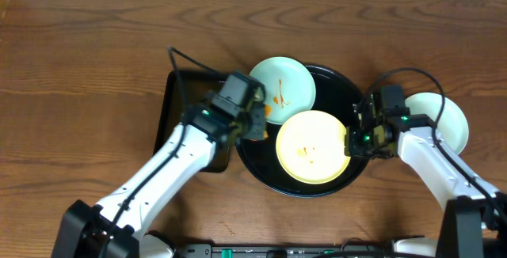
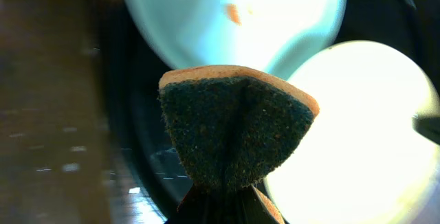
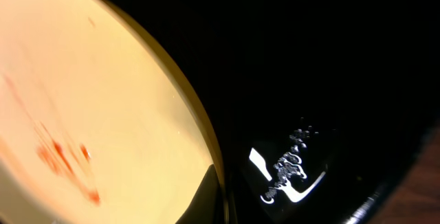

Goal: Clean dirty plates on tray and stack at the side

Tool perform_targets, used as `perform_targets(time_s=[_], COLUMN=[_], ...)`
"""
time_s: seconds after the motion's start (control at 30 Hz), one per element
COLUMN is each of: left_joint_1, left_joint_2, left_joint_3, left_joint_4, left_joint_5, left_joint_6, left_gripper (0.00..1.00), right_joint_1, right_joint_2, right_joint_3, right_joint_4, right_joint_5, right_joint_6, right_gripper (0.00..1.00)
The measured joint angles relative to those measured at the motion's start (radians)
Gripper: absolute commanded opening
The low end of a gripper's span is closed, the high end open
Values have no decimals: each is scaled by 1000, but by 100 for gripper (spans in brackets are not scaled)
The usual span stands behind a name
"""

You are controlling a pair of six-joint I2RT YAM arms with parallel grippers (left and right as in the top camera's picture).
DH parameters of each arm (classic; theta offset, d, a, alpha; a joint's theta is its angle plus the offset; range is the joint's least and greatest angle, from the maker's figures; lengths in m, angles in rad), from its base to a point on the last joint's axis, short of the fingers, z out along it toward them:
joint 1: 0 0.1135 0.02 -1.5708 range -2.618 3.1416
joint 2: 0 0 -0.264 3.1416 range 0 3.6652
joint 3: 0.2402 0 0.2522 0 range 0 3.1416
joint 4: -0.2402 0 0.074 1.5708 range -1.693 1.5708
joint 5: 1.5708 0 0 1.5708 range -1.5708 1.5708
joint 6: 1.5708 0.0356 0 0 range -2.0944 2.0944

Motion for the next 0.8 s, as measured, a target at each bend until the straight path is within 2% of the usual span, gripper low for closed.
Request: perform_targets(time_s=[0.37,0.8], left_joint_1=[-185,-318], left_joint_2=[107,246], left_joint_3=[0,0], left_joint_4=[99,178], left_joint_5=[14,23], left_joint_6=[-92,-173], left_gripper=[8,8], right_joint_1=[96,98], right_joint_2=[39,39], right_joint_3=[0,0], right_joint_4=[-28,-25], right_joint_5=[8,10], right_joint_6=[36,42], right_gripper=[1,1])
